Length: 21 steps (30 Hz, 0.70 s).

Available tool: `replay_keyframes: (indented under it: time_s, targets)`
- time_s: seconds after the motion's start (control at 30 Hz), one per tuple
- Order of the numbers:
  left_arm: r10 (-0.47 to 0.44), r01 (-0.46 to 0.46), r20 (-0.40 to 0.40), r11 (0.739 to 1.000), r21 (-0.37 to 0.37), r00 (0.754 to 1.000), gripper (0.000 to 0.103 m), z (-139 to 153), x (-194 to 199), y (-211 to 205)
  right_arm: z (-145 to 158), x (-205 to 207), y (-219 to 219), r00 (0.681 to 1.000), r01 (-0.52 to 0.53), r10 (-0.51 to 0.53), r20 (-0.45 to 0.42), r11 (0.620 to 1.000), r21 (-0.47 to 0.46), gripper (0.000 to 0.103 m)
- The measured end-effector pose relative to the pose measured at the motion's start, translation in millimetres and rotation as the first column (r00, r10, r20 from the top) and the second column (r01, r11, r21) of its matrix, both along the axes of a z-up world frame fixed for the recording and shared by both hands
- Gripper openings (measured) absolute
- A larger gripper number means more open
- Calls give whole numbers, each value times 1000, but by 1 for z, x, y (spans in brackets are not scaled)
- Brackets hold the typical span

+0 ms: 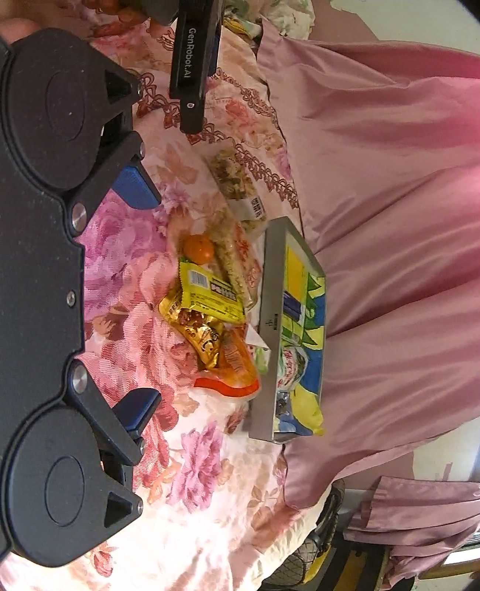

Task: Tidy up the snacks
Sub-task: 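Open both tools to release the items in the tray and withdraw, then grasp the mandarin orange with the left tool while the right tool grasps the gold candy pouch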

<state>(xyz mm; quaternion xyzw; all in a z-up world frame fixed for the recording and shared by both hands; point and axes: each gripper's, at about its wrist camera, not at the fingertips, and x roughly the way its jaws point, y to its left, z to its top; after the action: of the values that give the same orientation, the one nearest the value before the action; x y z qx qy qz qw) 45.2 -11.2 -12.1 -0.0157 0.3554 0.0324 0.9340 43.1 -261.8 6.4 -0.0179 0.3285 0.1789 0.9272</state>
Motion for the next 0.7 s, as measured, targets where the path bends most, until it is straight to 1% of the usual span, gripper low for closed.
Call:
replay_keyframes:
  time_s: [0.1,0.27,0.37,0.6,0.7]
  targets:
    - [-9,9,-10,1000,9,1000,103,-2,3,-3,-2,3,-4,1000,6,-6,-22,1000,17,102]
    - [-25,25,-23,1000,16,999,103,-5,6,-7,-5,12,-12,998,16,-10,-69,997,74,102]
    - [-33,34,-33,999,20,999,103,-7,8,-9,-5,17,-17,997,13,-5,-78,994,106,102]
    - [-70,72,-55,997,24,996,103,-13,13,-16,-7,27,-13,998,-21,25,-65,997,68,102]
    - [-91,93,-57,995,44,994,103,-15,19,-19,-8,29,-14,999,-3,6,-46,998,66,102]
